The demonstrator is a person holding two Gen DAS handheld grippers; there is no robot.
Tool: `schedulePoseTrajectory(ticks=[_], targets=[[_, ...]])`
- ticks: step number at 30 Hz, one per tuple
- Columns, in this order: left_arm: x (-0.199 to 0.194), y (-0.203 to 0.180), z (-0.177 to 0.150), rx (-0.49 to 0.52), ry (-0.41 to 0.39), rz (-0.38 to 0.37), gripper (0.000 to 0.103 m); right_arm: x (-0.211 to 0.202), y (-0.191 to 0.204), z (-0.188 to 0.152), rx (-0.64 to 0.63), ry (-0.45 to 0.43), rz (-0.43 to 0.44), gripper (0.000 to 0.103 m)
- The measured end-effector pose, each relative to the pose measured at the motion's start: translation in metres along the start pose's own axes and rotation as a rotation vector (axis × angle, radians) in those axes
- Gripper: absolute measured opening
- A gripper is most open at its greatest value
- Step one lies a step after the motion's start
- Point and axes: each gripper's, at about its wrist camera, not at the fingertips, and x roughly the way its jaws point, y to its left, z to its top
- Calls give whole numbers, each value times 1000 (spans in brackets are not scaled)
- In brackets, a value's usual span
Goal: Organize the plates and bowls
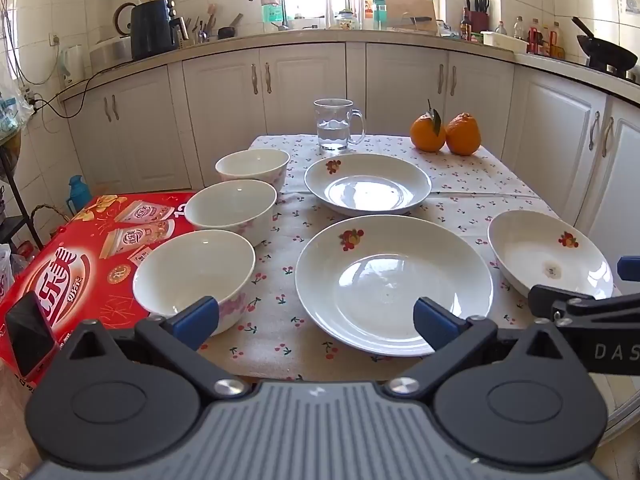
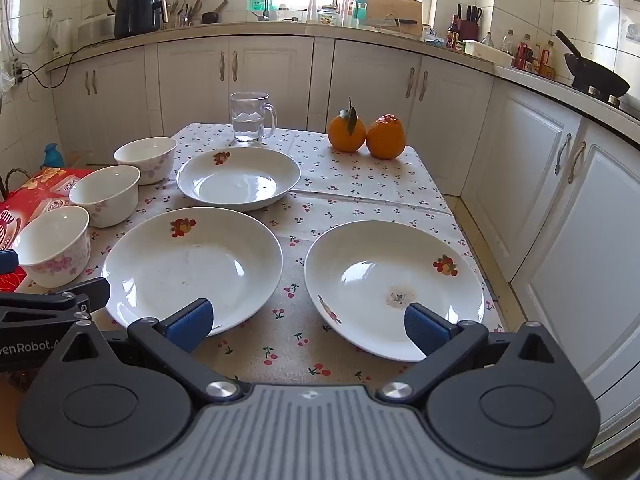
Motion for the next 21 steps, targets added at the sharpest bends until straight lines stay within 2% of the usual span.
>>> schedulePoseTrajectory(ticks=[21], targets=[[-4, 0, 0, -1, -13, 5, 102, -1, 1, 0, -6, 2, -4, 103]])
